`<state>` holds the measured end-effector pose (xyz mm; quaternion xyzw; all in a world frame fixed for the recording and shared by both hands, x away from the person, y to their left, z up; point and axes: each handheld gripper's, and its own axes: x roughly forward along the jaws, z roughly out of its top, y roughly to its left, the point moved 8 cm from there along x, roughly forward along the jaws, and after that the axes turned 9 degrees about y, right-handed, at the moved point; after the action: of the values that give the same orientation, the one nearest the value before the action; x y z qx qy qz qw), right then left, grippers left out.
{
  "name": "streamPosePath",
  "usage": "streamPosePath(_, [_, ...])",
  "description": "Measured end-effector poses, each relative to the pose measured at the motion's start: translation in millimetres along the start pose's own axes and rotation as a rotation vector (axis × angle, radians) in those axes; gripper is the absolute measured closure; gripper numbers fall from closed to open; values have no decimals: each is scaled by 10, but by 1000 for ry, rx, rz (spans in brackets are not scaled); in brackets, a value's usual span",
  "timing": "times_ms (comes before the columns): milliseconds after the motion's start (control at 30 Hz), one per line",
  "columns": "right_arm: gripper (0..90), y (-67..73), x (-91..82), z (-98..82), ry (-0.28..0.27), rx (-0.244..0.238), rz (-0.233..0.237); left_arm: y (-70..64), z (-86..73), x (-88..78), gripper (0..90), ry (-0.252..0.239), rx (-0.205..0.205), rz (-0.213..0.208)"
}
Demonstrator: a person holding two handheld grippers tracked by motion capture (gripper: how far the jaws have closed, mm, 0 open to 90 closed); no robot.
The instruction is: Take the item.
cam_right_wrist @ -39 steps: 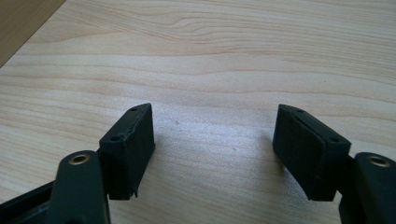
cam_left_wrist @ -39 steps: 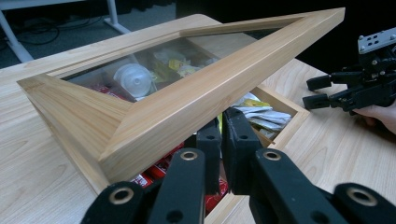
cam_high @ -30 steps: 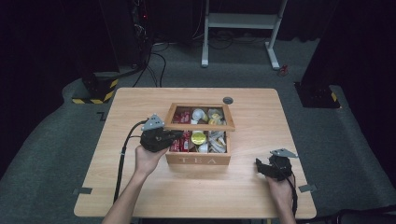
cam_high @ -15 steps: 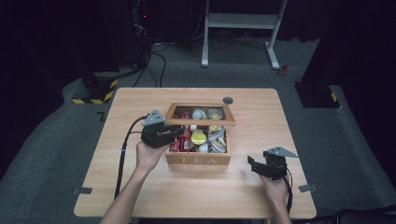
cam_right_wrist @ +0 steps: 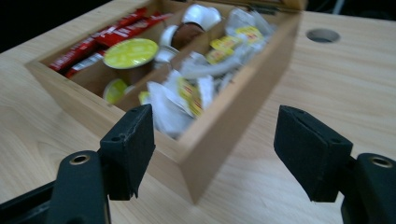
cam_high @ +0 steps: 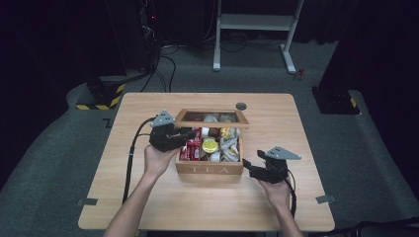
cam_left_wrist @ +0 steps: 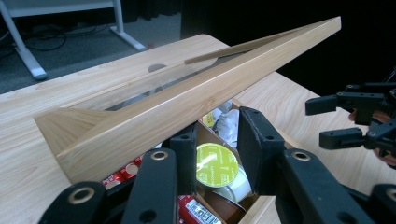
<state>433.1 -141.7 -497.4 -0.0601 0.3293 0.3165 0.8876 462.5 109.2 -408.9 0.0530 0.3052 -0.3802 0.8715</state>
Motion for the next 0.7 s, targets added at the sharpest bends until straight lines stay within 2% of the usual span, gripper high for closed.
streamPosePath(233, [311, 174, 137, 162, 0, -58, 28, 17, 57, 8, 676, 7, 9, 18])
streamPosePath(400, [322, 246, 223, 243, 6, -65, 45, 18, 96, 27, 675, 8, 4, 24])
streamPosePath(700, [343, 434, 543, 418, 41, -109, 49, 33, 163, 32, 670, 23, 7, 34])
